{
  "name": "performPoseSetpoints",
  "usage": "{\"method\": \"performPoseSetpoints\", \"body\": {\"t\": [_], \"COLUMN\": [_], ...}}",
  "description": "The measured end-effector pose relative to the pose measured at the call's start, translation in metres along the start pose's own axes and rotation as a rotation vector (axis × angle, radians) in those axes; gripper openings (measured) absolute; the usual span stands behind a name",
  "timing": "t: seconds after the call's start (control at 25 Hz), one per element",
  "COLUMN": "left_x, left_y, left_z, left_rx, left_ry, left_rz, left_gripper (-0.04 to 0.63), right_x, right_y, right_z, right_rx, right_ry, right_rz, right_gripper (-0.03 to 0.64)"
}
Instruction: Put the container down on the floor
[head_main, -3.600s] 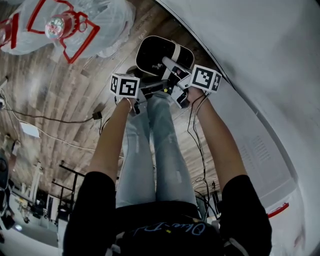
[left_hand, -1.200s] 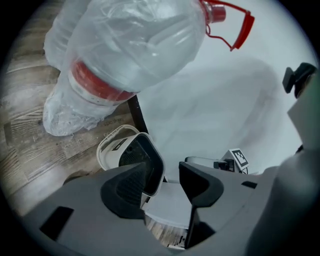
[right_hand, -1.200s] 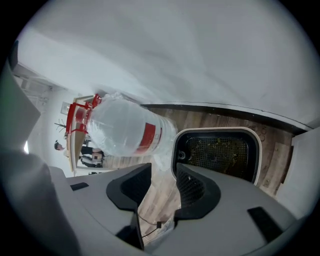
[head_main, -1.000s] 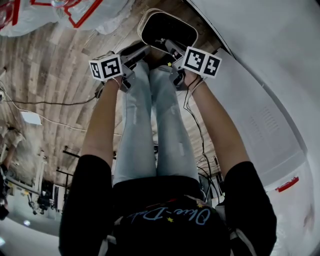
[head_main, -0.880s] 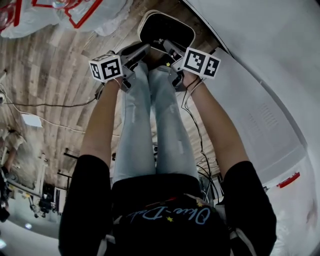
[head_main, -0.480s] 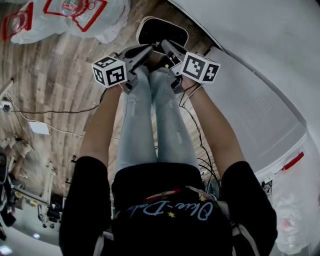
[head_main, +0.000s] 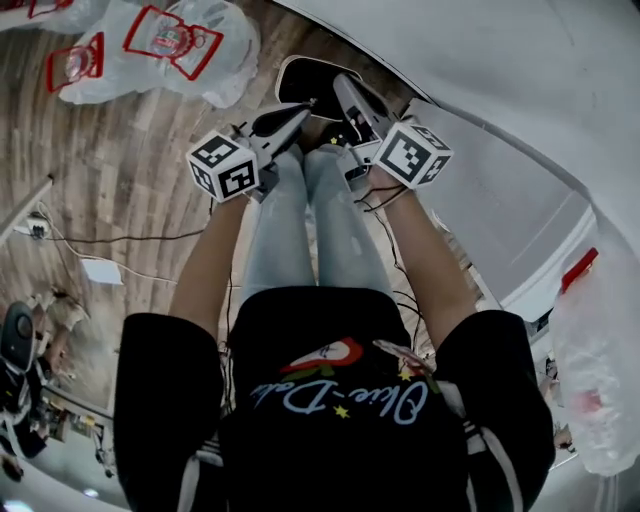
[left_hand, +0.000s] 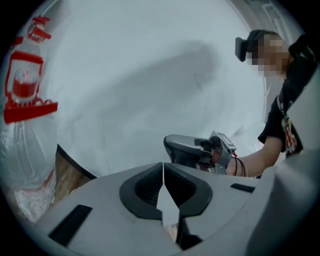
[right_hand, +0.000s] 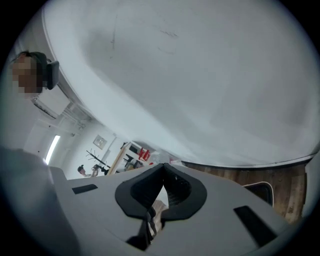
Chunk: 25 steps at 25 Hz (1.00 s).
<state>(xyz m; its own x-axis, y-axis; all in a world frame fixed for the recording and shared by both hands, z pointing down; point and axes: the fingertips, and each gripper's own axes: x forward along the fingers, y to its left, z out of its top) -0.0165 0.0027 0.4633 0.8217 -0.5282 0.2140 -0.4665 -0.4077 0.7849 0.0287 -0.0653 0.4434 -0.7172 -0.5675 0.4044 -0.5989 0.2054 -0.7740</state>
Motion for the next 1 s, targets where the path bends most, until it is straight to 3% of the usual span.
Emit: {"method": "performPoseSetpoints", "body": {"t": [0.24, 0.6, 1.0], "left_x": [-0.017, -0.021, -0.035], "left_y": [-0.063, -0.152, -0.215], "left_z": [0.063, 0.119, 0.149], "left_rx": [0.152, 0.354, 0.424], "left_ry": [-0.058, -0.050, -0.097], "left_rz": [-0.012, -0.041, -0.022], "left_gripper": [0.009, 0.009, 0.009], "right_x": [-0.039, -0.105, -0.158], "right_y": [0.064, 0.121, 0.161], "right_z": [0.035, 0.081, 0.117], "right_rx": [-0.115, -0.280, -0.406], "right_ry": [-0.079, -0.170, -0.226], "right_rz": [0.070, 0.048, 0.034], "right_gripper": [0.000, 0.000, 0.000]}}
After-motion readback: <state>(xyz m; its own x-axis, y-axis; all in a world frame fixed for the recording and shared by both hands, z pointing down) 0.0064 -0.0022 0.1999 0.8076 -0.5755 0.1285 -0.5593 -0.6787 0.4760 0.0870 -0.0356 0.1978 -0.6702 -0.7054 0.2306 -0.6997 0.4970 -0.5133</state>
